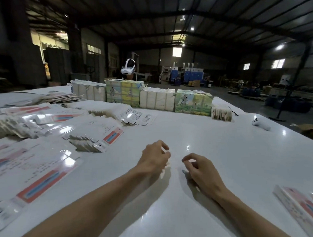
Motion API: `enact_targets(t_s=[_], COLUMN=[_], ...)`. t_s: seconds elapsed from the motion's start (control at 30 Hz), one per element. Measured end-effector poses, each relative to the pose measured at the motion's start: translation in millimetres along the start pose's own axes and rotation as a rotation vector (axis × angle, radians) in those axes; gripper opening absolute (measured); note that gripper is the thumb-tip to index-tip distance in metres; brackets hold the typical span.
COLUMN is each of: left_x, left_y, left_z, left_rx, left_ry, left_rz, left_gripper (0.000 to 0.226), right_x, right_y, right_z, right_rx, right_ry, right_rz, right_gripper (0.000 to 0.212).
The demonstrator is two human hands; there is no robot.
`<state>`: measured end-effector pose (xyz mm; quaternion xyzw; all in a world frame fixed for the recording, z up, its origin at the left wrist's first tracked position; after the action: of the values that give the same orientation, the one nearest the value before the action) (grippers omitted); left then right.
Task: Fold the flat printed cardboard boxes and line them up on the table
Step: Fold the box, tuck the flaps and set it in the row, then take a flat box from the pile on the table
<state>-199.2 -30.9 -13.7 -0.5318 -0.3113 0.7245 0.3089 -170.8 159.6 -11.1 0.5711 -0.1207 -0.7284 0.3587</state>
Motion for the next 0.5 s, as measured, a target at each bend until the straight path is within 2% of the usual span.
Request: enact_targets(t_s=[0.1,0.2,0.33,0.4,0.5], left_x=[-48.1,-102.7,-158.0,-170.7,-177.0], left_y=[24.2,61.8,109.0,118.8,119.4], left_z=[38.9,66.6,79.7,82.3,84.0], left_rx=[-0.066,-0.204,-0.448,-0.458,-0.412], left_ry=[-0.094,-0.209,-0.287,-0.293,-0.281], left_rz=[0.247,0.540,0.824,0.883,0.962], left_gripper=[0.029,0.041,0.075,0.083,0.074], right_x=[-2.0,1.3,10.0,12.2,12.2], right_y=[-12.1,-13.3,-7.3,-6.3,-7.0], right_z=[1.9,3.1,7.3,8.4,9.7], right_rx=[0.018,0.019,-0.026,-0.041,-0.049], right_ry=[0.003,0.032,0.082,0.093,0.093], right_rz=[0.092,0.122,0.062,0.056,0.073], right_gripper=[0.018,0.019,0.020,0.020,0.020])
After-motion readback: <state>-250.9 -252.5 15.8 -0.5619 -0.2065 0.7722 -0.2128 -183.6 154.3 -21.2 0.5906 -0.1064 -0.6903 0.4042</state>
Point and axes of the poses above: each hand's wrist, its own z-axis towards the middle knuckle, its own x-axis out of the palm, y = z × x, the point moved 9 cm from there along z, towards the middle knuckle, and after that the axes turned 1 degree about -z, right-handed, at the moved point
